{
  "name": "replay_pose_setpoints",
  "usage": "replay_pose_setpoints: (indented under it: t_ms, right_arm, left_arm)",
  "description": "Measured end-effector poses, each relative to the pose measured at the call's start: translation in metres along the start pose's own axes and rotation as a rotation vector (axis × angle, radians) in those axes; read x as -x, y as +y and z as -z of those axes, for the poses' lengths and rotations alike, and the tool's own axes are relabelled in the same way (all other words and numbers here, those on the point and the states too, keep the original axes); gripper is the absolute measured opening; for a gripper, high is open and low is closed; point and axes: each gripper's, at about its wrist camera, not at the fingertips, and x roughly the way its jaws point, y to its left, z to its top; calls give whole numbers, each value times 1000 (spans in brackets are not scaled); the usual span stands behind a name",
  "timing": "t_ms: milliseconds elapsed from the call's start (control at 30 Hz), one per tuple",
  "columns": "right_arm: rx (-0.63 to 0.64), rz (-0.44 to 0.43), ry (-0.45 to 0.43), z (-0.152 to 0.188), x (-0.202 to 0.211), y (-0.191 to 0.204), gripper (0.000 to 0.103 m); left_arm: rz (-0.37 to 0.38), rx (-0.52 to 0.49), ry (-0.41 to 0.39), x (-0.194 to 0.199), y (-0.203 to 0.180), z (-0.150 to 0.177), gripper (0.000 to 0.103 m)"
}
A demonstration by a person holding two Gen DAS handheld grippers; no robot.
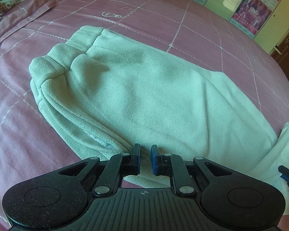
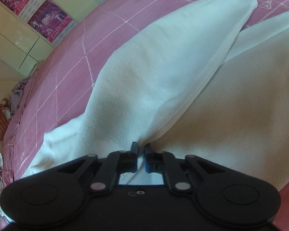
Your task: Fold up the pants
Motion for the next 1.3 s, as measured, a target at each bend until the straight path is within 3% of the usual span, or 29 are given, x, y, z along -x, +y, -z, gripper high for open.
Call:
replay_pose_setpoints:
  t_ms: [200, 300, 433, 467, 600, 700, 900, 1000, 1133, 1300]
  right_arm:
    - [97, -56, -129, 15, 70, 2, 5]
    - [147, -41, -115, 37, 94, -10, 5]
    - [158, 56, -7, 60, 63, -37, 4]
    - [174, 61, -18, 62, 58, -32, 3]
    - [176, 51, -16, 54, 60, -21, 16]
    - [163, 18, 2, 50, 66, -29, 21]
    - [109, -11, 14, 51, 64, -34, 22]
    - [129, -3, 5, 50, 67, -33, 22]
    - [102, 5, -8, 41, 68, -43, 28]
    - [50, 29, -50, 17, 72, -64, 33]
  left_arm:
    - [-6, -27, -7, -2, -1, -1, 13]
    - [0, -30, -8, -2, 0, -1, 13]
    - [-3, -45, -11, -2, 0, -1, 13]
    - [-6, -52, -12, -3, -2, -1, 13]
    - [-8, -66, -31, 9, -4, -3, 14]
    - [-15, 24, -74, 34, 14, -8, 14]
    - [-19, 143, -11, 46, 51, -14, 19]
    - [-29, 96, -36, 48, 37, -10, 20]
    - [13, 30, -34, 44, 2, -6, 20]
    - [48, -12, 21, 24, -40, 6, 20]
